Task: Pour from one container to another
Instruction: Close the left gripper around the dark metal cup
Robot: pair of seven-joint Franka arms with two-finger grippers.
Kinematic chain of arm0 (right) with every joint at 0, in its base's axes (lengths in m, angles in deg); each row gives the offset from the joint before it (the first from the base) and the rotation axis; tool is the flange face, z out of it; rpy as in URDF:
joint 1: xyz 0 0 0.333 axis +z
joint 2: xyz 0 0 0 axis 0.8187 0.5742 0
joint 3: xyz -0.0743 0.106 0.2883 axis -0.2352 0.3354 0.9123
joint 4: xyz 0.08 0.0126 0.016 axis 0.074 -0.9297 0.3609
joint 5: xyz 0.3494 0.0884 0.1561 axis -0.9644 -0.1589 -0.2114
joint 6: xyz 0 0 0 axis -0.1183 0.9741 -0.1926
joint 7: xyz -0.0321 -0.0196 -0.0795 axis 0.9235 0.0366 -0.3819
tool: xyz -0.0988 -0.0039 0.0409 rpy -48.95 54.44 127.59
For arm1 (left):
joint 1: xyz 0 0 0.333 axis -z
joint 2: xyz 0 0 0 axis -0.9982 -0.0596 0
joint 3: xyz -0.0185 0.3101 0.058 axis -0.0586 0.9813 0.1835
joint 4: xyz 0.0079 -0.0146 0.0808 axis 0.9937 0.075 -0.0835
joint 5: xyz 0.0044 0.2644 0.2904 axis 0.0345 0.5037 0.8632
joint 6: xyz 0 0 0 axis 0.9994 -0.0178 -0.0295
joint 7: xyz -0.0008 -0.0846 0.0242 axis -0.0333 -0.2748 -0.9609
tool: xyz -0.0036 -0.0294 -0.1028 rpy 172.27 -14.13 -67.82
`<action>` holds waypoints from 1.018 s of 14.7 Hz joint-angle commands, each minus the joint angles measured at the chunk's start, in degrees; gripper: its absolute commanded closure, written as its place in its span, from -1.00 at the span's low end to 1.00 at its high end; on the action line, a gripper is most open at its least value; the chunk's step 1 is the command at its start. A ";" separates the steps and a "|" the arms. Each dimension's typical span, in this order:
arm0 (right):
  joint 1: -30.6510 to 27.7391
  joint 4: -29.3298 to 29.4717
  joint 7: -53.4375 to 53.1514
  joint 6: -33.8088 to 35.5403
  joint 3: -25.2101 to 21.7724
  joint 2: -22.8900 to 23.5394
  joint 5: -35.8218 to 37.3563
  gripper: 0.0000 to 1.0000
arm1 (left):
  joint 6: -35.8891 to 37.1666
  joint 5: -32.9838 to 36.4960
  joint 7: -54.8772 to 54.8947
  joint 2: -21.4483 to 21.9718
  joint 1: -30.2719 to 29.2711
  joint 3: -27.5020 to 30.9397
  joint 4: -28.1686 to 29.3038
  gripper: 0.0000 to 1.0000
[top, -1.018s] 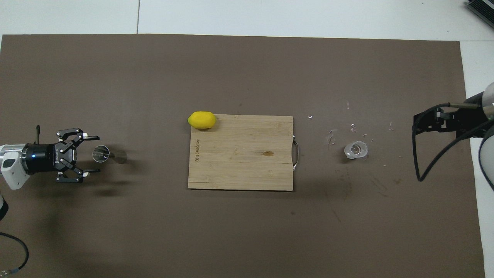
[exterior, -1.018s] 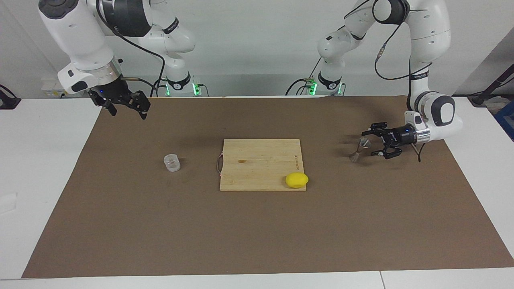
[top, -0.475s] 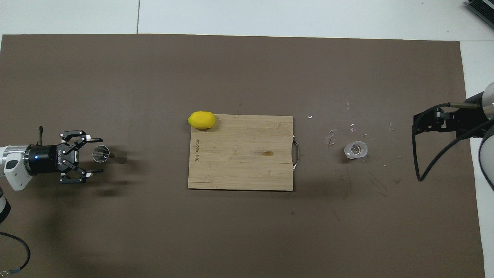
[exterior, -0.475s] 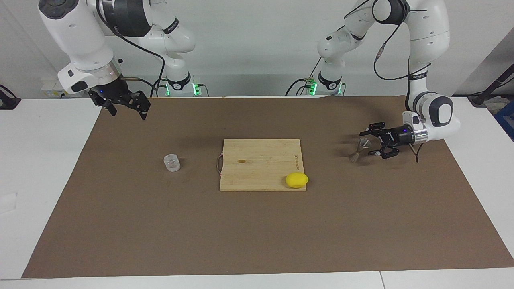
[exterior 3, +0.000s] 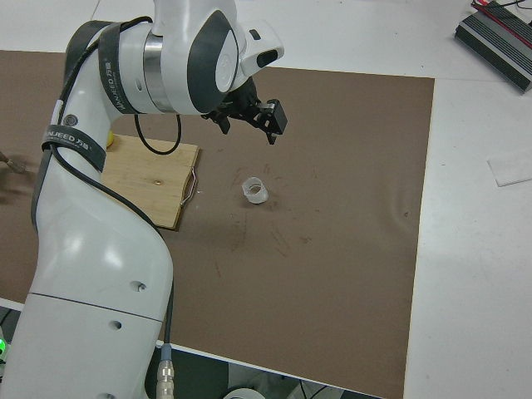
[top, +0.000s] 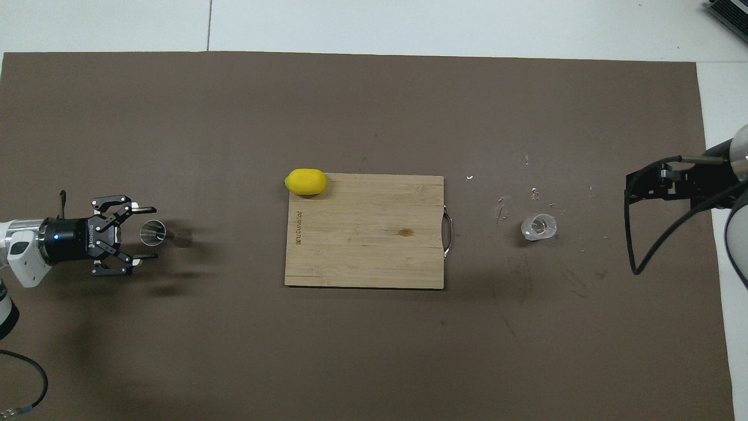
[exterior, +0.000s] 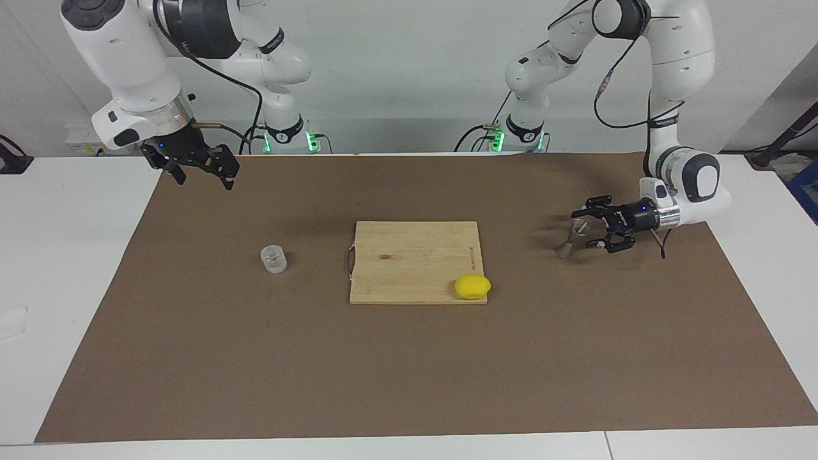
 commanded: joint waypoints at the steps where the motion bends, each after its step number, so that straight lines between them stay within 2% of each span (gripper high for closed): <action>1: -0.51 -1.28 -0.50 -0.14 0.31 -1.14 -1.06 -1.00 | -0.92 -1.35 1.35 0.66 0.78 0.35 1.49 -0.82; 8: -0.42 -1.37 -0.68 -0.14 0.31 -1.14 -1.06 -1.00 | -0.74 -1.96 1.26 0.75 1.13 0.35 1.32 -0.23; 11: -0.51 -1.37 -0.59 -0.13 0.31 -1.14 -1.06 -1.00 | -0.66 -1.96 1.26 0.66 1.13 0.35 1.05 -0.06; 15: -0.51 -1.28 -0.41 -0.14 0.31 -1.14 -1.06 -1.00 | -0.31 -1.96 1.18 0.57 1.13 0.26 0.53 0.02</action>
